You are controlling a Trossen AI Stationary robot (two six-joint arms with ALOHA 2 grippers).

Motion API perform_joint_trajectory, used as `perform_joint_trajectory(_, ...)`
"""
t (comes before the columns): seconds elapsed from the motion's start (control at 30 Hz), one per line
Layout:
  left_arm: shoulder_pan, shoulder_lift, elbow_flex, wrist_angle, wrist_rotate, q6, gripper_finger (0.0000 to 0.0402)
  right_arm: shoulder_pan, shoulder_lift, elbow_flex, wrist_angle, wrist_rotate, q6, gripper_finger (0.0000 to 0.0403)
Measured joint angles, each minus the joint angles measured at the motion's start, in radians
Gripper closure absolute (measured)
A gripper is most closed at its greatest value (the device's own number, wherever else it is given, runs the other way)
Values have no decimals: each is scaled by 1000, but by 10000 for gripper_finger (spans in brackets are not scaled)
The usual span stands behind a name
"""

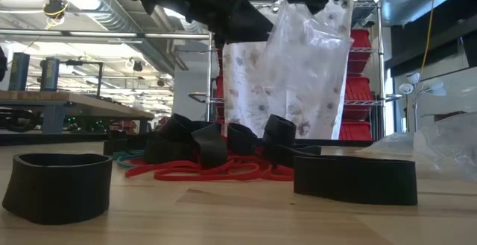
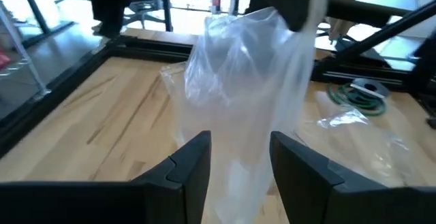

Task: Sort rubber bands
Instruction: Open the transparent zip lock bag

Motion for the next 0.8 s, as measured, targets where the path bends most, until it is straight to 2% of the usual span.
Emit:
perform_joint_trajectory(0.27, 6, -1, -1, 60, -35, 17, 259, 0, 0, 0, -2, -6, -1, 403)
perform_joint_trajectory(0.4, -5, -17, -1, -15, 30, 70, 259, 0, 0, 0, -5, -6, -1, 403)
perform_joint_trajectory(0.8, -13, -74, -1, -98, 32, 51, 259, 0, 0, 0, -17, -5, -5, 403)
